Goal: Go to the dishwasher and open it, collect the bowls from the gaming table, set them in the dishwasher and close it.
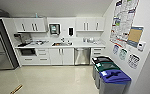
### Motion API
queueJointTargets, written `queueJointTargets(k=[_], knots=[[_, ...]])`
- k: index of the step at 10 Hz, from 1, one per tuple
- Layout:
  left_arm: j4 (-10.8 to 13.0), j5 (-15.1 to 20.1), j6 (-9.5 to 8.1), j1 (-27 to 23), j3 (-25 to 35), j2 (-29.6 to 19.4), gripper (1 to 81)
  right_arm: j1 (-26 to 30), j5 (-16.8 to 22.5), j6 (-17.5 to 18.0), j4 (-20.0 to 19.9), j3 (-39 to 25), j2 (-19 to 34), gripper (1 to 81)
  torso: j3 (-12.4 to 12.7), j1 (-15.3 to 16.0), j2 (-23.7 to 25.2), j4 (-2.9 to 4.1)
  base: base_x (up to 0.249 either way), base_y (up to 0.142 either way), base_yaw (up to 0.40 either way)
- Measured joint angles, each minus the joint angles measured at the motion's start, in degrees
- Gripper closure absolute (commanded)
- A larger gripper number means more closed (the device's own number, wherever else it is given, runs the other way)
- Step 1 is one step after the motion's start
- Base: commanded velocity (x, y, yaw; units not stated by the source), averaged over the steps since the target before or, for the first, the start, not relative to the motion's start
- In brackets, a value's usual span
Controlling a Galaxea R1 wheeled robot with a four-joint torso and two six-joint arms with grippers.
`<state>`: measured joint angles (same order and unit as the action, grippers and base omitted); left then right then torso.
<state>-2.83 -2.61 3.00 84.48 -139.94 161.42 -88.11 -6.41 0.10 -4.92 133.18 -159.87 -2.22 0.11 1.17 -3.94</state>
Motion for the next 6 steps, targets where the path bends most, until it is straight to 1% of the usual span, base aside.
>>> queueJointTargets(k=[6], knots=[[0.0, 0.0, 0.00, 0.0, -0.1, -0.1, 1.0, 0.0, 0.0, 0.0, 0.0, 0.1, -0.3, 1.0, 0.0, 0.0, 0.0, 0.00, 0.192, 0.000, 0.000]])
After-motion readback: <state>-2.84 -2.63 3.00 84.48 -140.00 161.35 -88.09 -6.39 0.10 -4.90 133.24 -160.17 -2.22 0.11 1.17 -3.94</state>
